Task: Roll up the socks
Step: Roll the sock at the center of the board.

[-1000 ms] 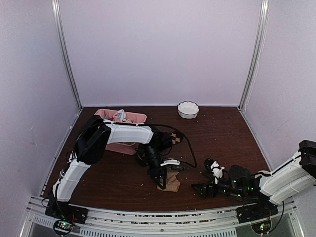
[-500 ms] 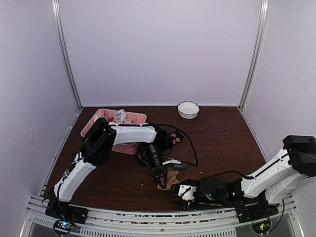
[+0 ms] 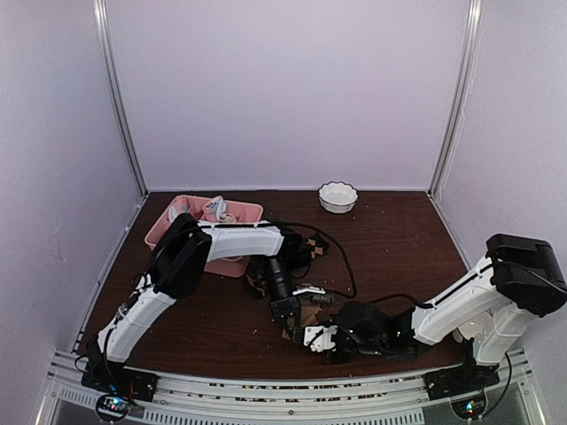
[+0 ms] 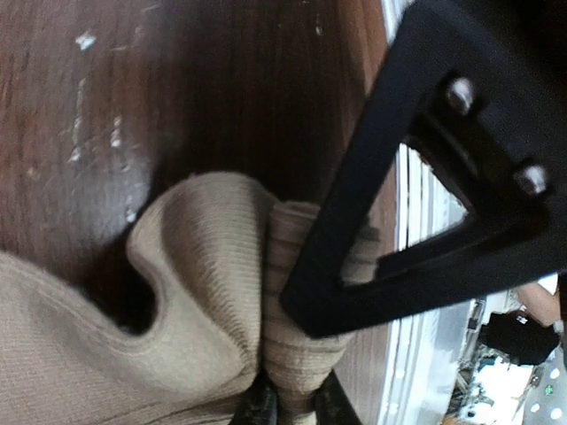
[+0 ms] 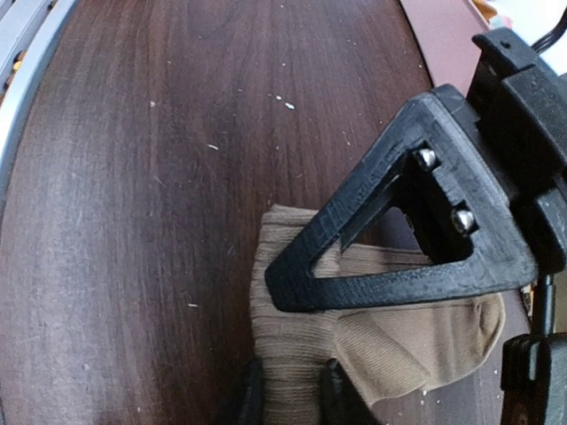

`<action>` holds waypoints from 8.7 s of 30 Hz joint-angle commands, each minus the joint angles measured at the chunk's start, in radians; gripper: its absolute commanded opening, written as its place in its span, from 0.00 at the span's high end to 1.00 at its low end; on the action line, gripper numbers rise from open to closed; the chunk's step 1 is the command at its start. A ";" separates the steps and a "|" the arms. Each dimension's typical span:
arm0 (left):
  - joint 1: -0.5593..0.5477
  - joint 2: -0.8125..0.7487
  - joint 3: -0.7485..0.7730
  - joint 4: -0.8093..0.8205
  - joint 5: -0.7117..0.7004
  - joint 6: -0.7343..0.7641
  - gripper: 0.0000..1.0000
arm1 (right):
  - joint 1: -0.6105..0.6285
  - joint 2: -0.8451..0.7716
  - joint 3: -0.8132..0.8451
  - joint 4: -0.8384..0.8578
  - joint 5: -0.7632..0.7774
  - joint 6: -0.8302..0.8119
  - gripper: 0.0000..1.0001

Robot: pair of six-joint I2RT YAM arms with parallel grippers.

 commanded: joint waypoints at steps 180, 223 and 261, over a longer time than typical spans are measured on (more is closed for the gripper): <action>0.007 -0.331 -0.345 0.779 -0.640 -0.154 0.40 | -0.270 0.210 -0.026 -0.080 -0.626 0.817 1.00; 0.121 -0.692 -0.579 0.838 -0.471 0.001 0.13 | -0.287 0.321 0.123 -0.359 -0.565 1.120 1.00; -0.094 -0.613 -0.863 0.893 -0.621 0.052 0.87 | -0.360 0.344 0.090 -0.168 -0.662 1.253 0.89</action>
